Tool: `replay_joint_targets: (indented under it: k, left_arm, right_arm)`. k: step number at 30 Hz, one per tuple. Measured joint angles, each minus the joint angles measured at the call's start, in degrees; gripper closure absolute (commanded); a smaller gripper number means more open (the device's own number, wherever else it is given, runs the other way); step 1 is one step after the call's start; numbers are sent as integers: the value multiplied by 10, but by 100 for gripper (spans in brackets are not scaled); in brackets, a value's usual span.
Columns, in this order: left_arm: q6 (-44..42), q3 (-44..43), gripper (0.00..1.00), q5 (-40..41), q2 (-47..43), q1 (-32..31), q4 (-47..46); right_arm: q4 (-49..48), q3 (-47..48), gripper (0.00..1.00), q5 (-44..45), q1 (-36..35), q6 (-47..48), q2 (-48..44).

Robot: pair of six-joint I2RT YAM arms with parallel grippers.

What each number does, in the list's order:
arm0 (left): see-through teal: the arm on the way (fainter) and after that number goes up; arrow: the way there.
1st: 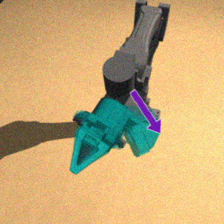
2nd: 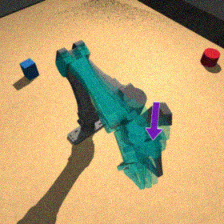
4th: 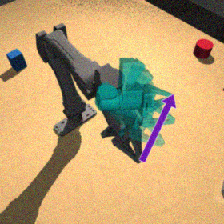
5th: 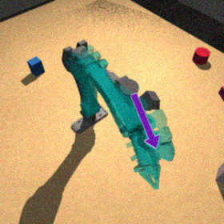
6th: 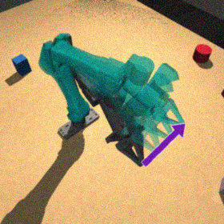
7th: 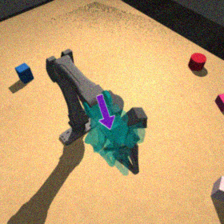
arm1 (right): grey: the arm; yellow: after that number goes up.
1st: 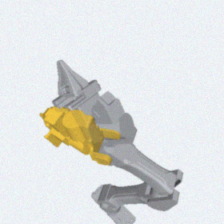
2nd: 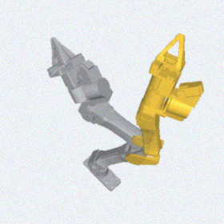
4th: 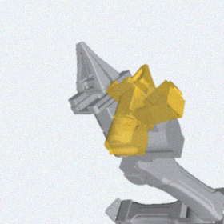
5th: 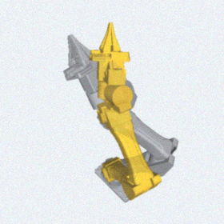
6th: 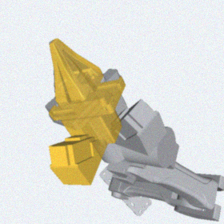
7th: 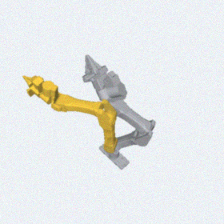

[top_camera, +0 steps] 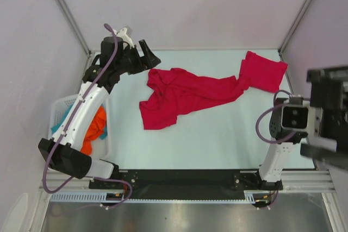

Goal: Fold and stack the t-shirts

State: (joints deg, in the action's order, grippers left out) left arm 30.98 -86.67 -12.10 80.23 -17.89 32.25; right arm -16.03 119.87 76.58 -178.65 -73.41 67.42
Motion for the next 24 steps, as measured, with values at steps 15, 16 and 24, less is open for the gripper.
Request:
replay_joint_targets:
  k: [15, 16, 24]
  left_arm:
    - [0, 0, 12, 10, -21, 8, 11]
    - [0, 0, 12, 12, -22, 8, 13]
    - [1, -11, 11, 14, -30, 8, 23]
  right_arm:
    - [-201, -30, 0, -421, -9, -64, 8]
    - [-183, 51, 0, -470, -9, -62, 45]
    - [-254, 154, 0, -899, -9, -119, 88]
